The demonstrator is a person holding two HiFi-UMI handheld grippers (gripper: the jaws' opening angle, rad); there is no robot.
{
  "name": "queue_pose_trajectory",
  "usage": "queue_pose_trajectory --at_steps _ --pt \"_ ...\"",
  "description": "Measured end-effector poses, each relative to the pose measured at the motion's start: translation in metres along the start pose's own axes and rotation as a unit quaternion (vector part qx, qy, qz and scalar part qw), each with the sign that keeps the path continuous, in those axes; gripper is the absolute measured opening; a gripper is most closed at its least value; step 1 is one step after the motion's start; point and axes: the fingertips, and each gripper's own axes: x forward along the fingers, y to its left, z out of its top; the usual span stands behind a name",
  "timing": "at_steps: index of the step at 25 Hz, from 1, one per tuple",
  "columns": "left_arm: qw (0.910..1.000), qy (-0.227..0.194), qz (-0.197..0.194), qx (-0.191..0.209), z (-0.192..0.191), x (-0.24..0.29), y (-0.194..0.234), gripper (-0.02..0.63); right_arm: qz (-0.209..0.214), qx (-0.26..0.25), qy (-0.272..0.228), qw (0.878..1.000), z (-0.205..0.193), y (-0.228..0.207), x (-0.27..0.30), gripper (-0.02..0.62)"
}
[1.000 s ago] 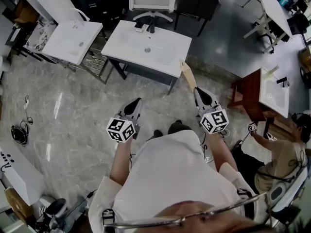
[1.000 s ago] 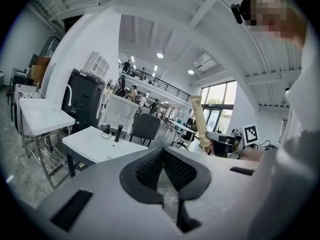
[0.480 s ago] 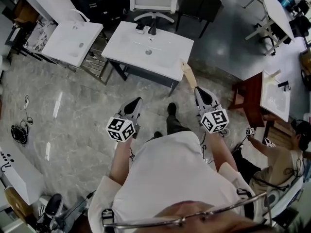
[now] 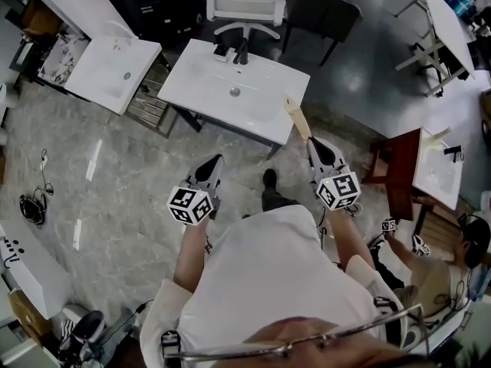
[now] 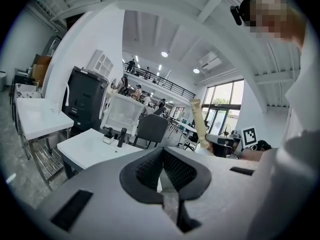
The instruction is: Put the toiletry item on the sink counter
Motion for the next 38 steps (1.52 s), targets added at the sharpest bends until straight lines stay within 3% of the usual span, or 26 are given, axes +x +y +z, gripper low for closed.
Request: queue_pose_trajectory --at_steps 20,29,38 --pt "0.9987 -0.001 0.051 0.002 0.054 0.157 0.032 0.005 0.069 0.003 0.040 0.997 0.002 -0.128 0.127 0.006" --pt "0.9981 0.013 0.060 -0.001 0.057 0.189 0.039 0.005 0.074 0.003 0.058 0.996 -0.009 -0.156 0.150 0.006" --pt "0.9987 0.021 0.045 -0.006 0.057 0.206 0.046 0.005 0.058 -0.006 0.073 0.996 -0.015 -0.161 0.155 0.006"
